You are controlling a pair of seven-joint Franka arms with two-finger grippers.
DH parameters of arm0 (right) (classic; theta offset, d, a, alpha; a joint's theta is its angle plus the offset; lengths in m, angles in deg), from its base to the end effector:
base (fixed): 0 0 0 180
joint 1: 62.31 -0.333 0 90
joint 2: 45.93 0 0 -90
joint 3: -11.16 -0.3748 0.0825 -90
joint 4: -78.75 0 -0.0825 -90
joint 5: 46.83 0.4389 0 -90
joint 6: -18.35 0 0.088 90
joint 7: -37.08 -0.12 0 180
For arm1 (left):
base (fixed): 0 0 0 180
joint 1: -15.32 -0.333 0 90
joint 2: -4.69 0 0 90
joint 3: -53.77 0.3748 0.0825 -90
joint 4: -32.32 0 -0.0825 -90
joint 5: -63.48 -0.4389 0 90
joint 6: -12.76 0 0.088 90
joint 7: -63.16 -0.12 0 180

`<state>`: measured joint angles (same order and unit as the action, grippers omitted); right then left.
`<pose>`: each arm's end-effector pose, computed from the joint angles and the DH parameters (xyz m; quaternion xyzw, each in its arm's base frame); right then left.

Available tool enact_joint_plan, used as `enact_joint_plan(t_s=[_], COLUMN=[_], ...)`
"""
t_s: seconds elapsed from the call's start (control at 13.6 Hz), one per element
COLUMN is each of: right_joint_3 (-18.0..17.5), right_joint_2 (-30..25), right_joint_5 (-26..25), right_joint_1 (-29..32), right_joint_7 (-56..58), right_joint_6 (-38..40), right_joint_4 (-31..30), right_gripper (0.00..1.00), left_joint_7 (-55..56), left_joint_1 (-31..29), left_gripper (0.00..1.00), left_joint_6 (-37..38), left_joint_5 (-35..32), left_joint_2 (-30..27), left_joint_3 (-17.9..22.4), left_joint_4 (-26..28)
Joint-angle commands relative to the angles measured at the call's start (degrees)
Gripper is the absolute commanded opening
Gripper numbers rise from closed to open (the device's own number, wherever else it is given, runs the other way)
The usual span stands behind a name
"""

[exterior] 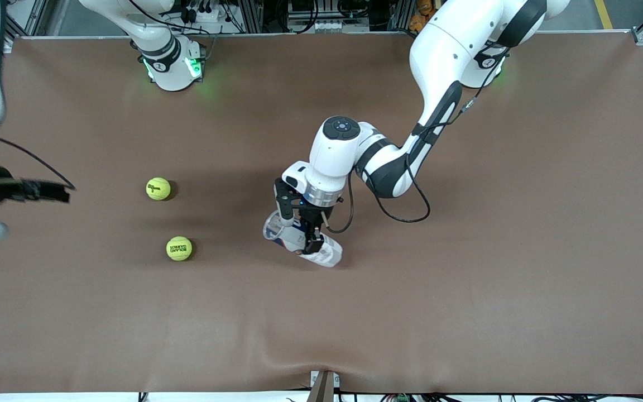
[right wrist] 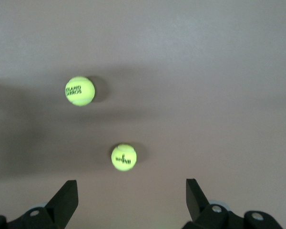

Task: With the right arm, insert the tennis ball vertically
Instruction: 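Reach the right gripper down and grasp the Roland Garros ball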

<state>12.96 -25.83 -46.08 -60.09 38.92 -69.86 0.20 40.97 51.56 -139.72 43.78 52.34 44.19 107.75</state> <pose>0.7160 -0.0451 0.5383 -0.9957 0.0189 0.0907 0.0057 0.6387 -0.6061 0.2990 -0.7486 0.6070 -0.2665 0.0091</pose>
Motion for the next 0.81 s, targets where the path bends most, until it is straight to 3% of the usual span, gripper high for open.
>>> enact_joint_plan(t_s=[0.0,0.15,0.44,0.74], right_joint_3=[-0.1,-0.1,-0.2,-0.1], right_joint_2=[4.1,6.4,7.2,11.8], right_joint_5=[0.4,0.5,2.1,5.0], right_joint_1=[-1.2,-2.0,-2.8,-7.1], right_joint_7=[-1.0,-1.1,-1.2,-6.8], right_joint_6=[-3.9,-8.2,-24.4,-28.4], right_joint_4=[0.8,-1.5,-12.0,-12.2], right_gripper=[1.00,1.00,1.00,1.00], left_joint_7=[1.3,2.7,3.9,4.0], left_joint_1=[0.1,0.2,0.3,0.4], left_gripper=[0.63,0.62,0.62,0.63], left_joint_6=[-6.1,-6.6,-11.1,-15.2], left_joint_5=[1.8,2.8,5.0,9.6], left_joint_2=[2.7,3.0,4.6,5.8], left_joint_3=[0.1,0.1,0.0,-0.2], left_joint_4=[-1.1,-1.1,-1.1,-1.1])
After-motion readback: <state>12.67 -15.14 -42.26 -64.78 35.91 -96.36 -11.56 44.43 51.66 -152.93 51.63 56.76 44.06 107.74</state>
